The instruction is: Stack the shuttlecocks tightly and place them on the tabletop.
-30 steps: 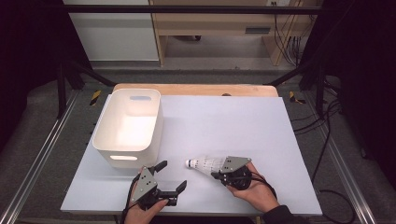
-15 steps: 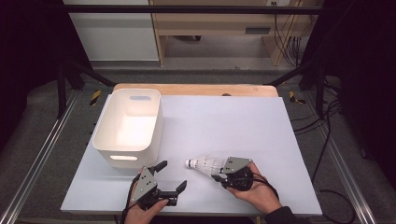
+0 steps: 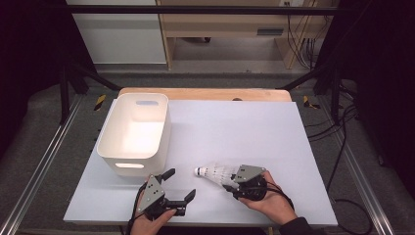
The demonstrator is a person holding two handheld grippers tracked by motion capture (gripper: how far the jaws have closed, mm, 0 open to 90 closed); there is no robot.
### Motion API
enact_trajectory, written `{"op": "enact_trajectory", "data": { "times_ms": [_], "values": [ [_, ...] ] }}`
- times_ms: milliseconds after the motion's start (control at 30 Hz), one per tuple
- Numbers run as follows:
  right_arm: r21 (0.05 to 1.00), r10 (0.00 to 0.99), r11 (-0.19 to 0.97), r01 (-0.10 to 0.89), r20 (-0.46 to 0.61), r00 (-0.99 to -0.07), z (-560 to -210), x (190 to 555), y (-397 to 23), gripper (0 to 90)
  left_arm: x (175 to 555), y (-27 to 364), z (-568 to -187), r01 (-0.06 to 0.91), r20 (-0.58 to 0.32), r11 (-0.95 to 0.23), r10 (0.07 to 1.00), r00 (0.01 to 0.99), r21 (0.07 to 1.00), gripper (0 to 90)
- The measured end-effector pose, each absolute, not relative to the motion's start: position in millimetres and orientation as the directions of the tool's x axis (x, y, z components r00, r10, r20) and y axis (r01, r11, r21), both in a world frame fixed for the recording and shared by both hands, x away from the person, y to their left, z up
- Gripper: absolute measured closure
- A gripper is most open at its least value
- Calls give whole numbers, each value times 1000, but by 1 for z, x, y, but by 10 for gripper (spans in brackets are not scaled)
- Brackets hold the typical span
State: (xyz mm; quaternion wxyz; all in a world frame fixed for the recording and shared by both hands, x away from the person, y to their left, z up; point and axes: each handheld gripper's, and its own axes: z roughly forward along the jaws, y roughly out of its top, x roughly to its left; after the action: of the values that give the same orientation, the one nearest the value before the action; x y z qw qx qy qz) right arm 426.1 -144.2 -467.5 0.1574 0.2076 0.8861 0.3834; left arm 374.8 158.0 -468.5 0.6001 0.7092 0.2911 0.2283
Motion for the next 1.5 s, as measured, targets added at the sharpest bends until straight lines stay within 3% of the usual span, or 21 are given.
{"op": "enact_trajectory", "data": {
  "times_ms": [867,1500],
  "values": [
    [740,492,627,242,-136,-860,-466,424,-146,558,375,159,-468,139,-28,-106,688,725,985,51],
    [743,550,611,275,-147,-822,-462,416,-178,483,375,159,-468,139,-26,-108,690,723,984,51]
  ]
}}
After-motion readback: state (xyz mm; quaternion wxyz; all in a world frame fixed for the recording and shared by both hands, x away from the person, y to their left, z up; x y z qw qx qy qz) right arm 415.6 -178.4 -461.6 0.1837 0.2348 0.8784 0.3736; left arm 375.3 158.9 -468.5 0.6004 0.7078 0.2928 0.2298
